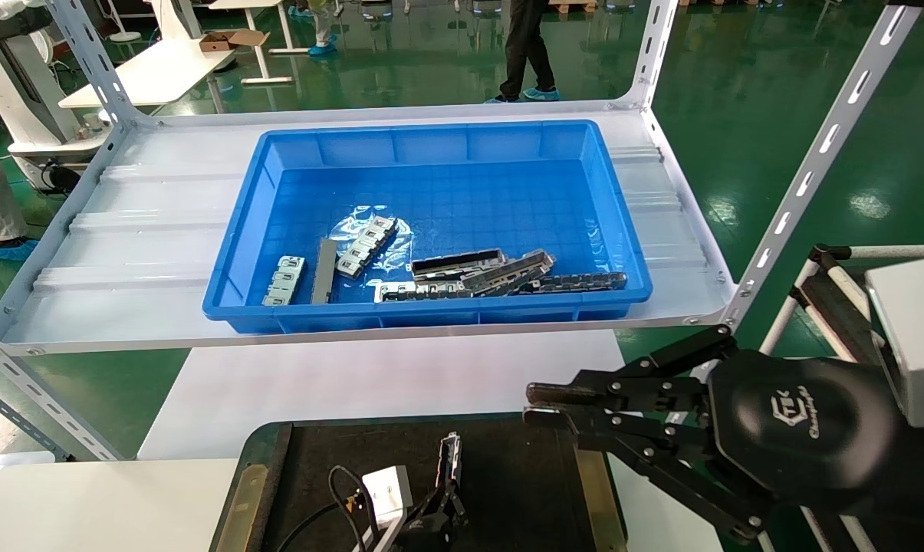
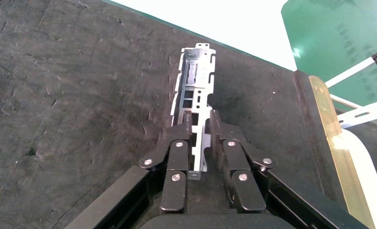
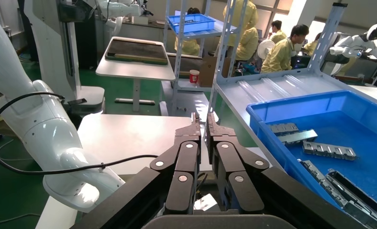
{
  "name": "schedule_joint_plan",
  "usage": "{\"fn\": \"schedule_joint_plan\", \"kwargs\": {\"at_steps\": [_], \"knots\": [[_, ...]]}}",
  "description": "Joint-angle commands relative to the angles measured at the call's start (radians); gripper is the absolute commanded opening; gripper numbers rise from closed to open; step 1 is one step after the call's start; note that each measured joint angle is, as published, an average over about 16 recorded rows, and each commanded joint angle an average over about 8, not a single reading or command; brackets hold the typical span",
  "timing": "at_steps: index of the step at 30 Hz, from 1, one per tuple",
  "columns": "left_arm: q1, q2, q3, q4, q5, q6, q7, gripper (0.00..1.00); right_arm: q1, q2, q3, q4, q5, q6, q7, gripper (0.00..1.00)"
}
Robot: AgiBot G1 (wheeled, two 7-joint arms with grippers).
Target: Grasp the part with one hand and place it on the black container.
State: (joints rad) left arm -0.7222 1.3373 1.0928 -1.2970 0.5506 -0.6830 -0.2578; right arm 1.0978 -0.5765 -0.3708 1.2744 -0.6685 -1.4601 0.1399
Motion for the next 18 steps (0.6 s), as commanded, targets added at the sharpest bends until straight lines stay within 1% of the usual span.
{"fn": "schedule_joint_plan", "kwargs": {"at_steps": [1, 11, 18], "knots": [[-0.002, 0.001, 0.003, 0.000, -0.002, -0.003, -0.007, 1.00, 0.000, 0.000, 0.000, 0.000, 0.000, 0.000, 0.000, 1.00], [-0.015, -0.009, 0.027, -0.037, 0.019, 0.013, -0.042, 1.00, 0.000, 0.000, 0.000, 0.000, 0.000, 0.000, 0.000, 1.00], [-0.029, -0.041, 0.038, -0.052, 0.027, 0.082, -0.068, 1.00, 0.000, 0.000, 0.000, 0.000, 0.000, 0.000, 0.000, 1.00]]}}
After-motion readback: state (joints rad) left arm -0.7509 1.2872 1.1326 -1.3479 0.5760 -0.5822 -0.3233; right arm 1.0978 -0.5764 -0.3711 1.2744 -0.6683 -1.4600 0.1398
